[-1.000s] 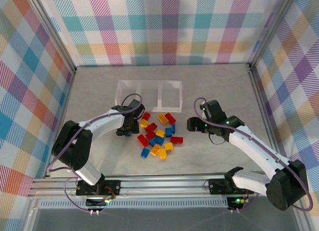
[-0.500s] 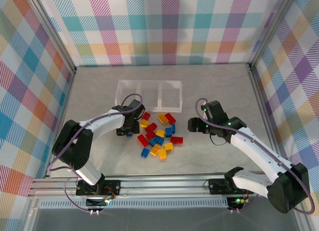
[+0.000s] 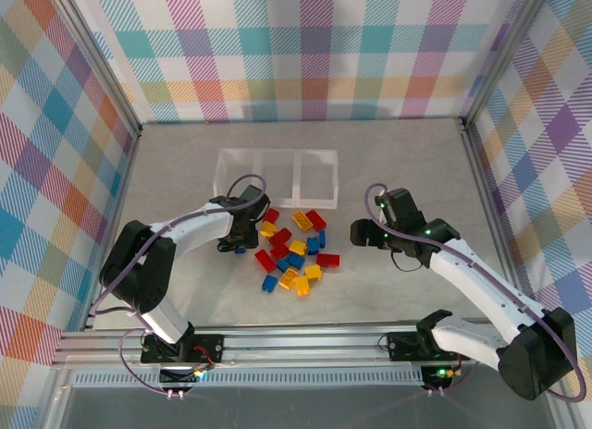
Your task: Sort the legos into containers by color
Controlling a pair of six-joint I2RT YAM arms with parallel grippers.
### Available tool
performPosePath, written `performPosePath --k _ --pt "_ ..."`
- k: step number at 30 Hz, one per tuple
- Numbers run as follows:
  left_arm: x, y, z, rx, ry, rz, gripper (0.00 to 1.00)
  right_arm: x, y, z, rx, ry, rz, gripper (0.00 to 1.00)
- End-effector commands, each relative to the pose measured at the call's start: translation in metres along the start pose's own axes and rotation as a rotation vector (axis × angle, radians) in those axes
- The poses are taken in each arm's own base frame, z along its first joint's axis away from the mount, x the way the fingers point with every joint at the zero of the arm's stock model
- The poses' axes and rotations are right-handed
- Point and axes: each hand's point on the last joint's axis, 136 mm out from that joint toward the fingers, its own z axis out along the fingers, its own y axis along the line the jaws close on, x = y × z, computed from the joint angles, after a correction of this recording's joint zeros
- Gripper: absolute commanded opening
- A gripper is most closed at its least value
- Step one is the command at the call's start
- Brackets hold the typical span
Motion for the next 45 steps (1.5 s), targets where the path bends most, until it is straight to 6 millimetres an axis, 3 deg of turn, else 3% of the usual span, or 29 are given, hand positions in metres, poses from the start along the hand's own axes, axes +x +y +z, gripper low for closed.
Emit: performPosePath --k 1,5,8,16,20,26,30,34,40,41,43,45 --pt "0.001 -0.003 0.003 0.000 0.012 0.006 0.42 0.008 -0.004 -0.001 0.016 0.015 0.008 0.82" --pt "-0.003 -0.003 0.001 -0.003 0.002 0.007 0.30 0.007 -0.004 -0.002 0.015 0.013 0.007 0.82" --pt "-0.016 0.000 -0.012 -0.017 -0.034 0.010 0.23 0.007 -0.004 -0.001 0.018 0.015 0.004 0.82" --pt "-0.083 -0.002 -0.076 0.015 -0.208 -0.018 0.19 0.007 0.003 0.002 0.001 0.008 -0.019 0.81" --pt "-0.119 0.003 -0.092 0.041 -0.262 -0.056 0.19 0.008 0.007 0.005 -0.004 0.015 -0.034 0.81" --pt "-0.167 0.006 -0.090 0.115 -0.331 -0.104 0.19 0.017 0.026 0.012 -0.028 0.041 -0.076 0.79" --pt "-0.194 0.003 -0.070 0.118 -0.343 -0.107 0.19 0.026 0.042 0.016 -0.034 0.052 -0.115 0.79" --pt "-0.210 -0.001 -0.052 0.097 -0.336 -0.092 0.18 0.036 0.060 0.019 -0.058 0.083 -0.170 0.77" --pt "-0.219 0.011 -0.047 0.073 -0.352 -0.123 0.20 0.057 0.072 0.021 -0.025 0.129 -0.247 0.75" --pt "-0.220 0.012 -0.048 0.073 -0.355 -0.127 0.24 0.059 0.073 0.021 -0.027 0.133 -0.250 0.75" --pt "-0.219 0.015 -0.048 0.064 -0.354 -0.132 0.46 0.066 0.080 0.020 -0.045 0.142 -0.259 0.73" --pt "-0.216 0.015 -0.050 0.071 -0.346 -0.137 0.56 0.071 0.084 0.021 -0.048 0.151 -0.269 0.73"
